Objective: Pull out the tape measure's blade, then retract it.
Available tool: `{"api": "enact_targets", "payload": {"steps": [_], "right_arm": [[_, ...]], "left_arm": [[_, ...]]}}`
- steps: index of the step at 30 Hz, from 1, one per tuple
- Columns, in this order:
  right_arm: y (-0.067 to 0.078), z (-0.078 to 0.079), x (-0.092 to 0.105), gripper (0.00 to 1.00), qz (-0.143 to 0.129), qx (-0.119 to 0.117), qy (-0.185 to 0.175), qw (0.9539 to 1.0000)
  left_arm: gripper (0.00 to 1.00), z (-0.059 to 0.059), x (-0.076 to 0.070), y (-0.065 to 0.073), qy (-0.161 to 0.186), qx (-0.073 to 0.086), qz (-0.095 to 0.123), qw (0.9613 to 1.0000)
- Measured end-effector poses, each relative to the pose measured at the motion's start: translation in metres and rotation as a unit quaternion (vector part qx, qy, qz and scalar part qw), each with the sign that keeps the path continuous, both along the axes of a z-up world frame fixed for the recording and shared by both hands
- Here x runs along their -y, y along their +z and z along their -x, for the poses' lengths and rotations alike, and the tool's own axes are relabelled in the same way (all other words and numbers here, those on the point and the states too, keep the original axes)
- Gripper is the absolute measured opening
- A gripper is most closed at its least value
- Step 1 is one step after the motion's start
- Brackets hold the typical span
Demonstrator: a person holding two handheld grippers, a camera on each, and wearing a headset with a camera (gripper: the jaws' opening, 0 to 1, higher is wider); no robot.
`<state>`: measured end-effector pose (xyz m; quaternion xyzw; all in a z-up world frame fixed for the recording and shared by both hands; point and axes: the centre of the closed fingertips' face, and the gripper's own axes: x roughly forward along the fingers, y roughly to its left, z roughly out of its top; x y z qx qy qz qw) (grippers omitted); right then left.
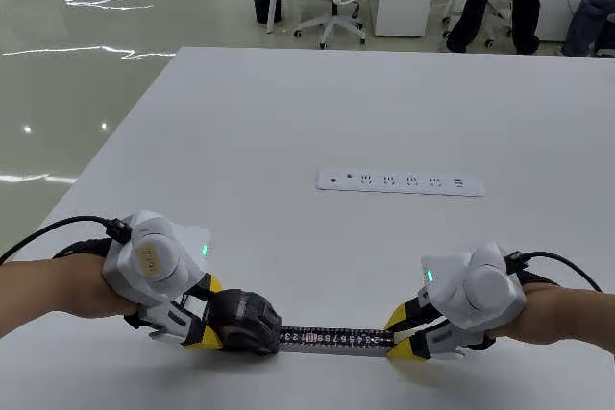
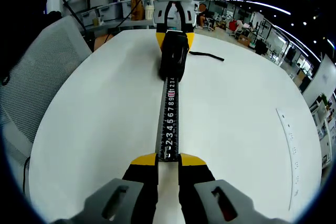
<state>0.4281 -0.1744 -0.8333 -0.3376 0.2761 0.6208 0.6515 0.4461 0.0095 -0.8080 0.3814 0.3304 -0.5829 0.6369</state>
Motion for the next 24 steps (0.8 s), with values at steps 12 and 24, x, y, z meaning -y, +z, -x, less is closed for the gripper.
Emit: {"api": "enact_targets", "payload": {"steps": [12, 24], "right_arm": [[0.0, 0.0, 0.005, 0.13, 0.002, 0.001, -0.003, 1.0], [0.0, 0.001, 0.011, 0.13, 0.005, 0.001, -0.004, 1.0]], "left_arm": [[0.25, 0.0, -0.001, 0.0, 0.0, -0.001, -0.001, 1.0], [0.25, 0.0, -0.001, 0.0, 0.0, -0.001, -0.001, 1.0]]}}
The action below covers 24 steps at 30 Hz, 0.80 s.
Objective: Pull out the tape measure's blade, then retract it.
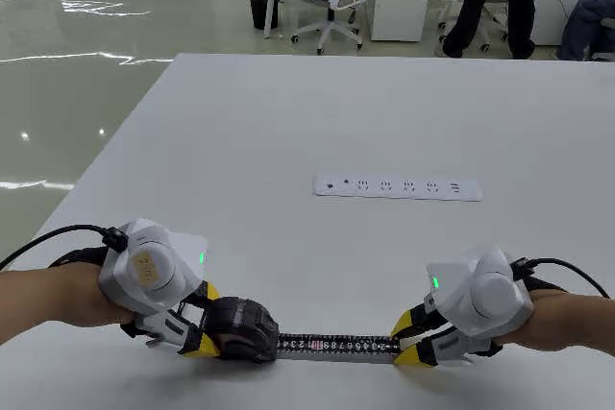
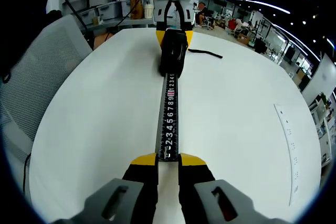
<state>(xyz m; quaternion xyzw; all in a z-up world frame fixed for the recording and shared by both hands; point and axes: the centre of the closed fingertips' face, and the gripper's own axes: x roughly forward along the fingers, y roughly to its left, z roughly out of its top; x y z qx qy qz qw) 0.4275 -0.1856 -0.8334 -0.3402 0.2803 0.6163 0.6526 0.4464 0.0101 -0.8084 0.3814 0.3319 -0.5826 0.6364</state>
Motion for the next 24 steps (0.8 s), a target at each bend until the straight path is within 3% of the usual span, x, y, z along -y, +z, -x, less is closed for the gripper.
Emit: {"api": "enact_targets", "payload": {"steps": [24], "right_arm": [[0.001, 0.0004, 0.0062, 0.13, 0.004, 0.001, 0.0, 1.0]], "left_arm": [[0.25, 0.0003, 0.0009, 0.0005, 0.002, -0.001, 0.001, 1.0]]}}
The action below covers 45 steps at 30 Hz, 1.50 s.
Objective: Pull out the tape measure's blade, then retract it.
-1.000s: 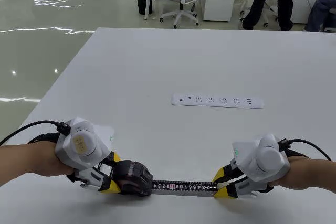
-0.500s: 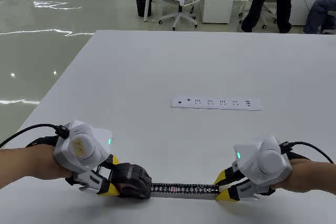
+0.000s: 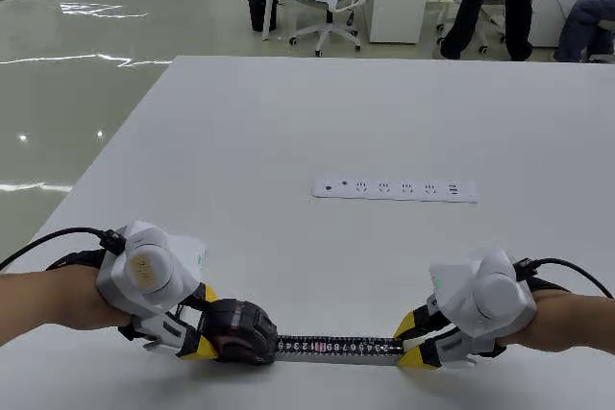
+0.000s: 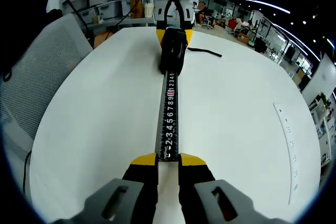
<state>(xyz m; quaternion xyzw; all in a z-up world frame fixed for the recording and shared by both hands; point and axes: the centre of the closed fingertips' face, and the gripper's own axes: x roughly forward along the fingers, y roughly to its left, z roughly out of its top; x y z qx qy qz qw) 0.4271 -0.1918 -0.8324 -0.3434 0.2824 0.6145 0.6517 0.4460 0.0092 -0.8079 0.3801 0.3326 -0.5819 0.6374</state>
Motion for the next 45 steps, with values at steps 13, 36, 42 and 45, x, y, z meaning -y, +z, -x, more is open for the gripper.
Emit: {"api": "enact_targets", "payload": {"steps": [13, 36, 42, 45], "right_arm": [[0.0, 0.0, 0.004, 0.13, 0.004, 0.002, 0.001, 1.0], [0.0, 0.0, 0.01, 0.13, 0.007, 0.006, 0.005, 0.9999], [0.0, 0.0, 0.013, 0.13, 0.009, 0.007, 0.006, 0.9999], [0.0, 0.0, 0.014, 0.13, 0.01, 0.007, 0.006, 0.9999]], "left_arm": [[0.25, 0.0, 0.0, 0.0, 0.001, 0.0, 0.001, 1.0], [0.25, 0.0, -0.001, -0.001, 0.003, 0.0, 0.0, 1.0], [0.25, 0.0, -0.001, -0.001, 0.003, 0.0, 0.0, 1.0], [0.25, 0.0, -0.001, -0.001, 0.004, 0.0, 0.0, 1.0]]}}
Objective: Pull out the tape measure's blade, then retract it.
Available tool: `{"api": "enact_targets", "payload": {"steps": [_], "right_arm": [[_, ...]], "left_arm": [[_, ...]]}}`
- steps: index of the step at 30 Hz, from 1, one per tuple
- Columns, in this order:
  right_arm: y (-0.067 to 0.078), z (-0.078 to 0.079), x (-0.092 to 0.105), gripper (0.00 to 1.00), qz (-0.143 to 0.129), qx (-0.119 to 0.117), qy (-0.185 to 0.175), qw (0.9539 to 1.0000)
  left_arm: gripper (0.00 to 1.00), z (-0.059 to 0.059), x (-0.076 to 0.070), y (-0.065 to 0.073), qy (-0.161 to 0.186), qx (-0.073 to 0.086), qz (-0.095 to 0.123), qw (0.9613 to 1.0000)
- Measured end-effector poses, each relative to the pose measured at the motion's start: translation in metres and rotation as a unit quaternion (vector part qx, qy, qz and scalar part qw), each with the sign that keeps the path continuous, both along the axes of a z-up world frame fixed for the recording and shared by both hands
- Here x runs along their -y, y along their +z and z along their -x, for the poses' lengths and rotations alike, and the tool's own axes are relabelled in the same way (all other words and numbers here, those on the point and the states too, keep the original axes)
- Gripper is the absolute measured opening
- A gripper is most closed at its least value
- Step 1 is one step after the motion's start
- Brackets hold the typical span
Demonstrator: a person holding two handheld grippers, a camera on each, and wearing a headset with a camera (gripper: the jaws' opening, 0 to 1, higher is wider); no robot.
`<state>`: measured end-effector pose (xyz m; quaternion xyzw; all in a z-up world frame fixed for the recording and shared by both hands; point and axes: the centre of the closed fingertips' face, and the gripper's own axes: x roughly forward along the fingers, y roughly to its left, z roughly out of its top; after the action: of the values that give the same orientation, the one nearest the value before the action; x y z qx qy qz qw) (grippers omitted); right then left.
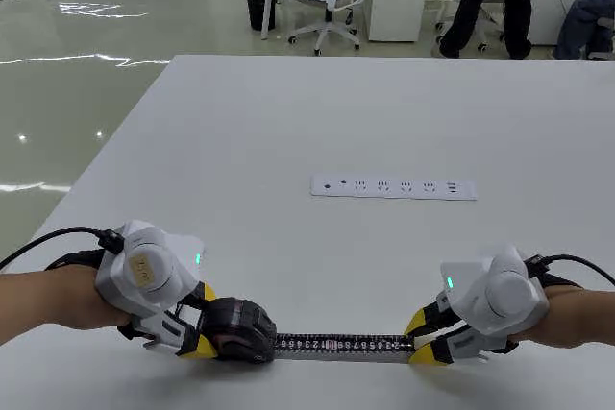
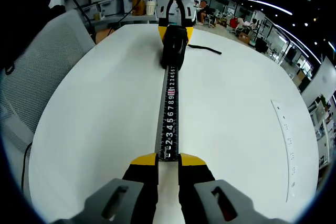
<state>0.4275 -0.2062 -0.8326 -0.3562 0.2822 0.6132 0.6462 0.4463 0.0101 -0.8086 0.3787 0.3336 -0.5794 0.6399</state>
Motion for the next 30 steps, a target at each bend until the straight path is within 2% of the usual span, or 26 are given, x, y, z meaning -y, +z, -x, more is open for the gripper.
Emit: {"api": "enact_targets", "payload": {"steps": [30], "right_arm": [[0.0, 0.0, 0.012, 0.13, 0.009, 0.002, -0.001, 1.0]], "left_arm": [[0.25, 0.0, 0.001, 0.0, 0.001, 0.002, -0.001, 1.0]]}}
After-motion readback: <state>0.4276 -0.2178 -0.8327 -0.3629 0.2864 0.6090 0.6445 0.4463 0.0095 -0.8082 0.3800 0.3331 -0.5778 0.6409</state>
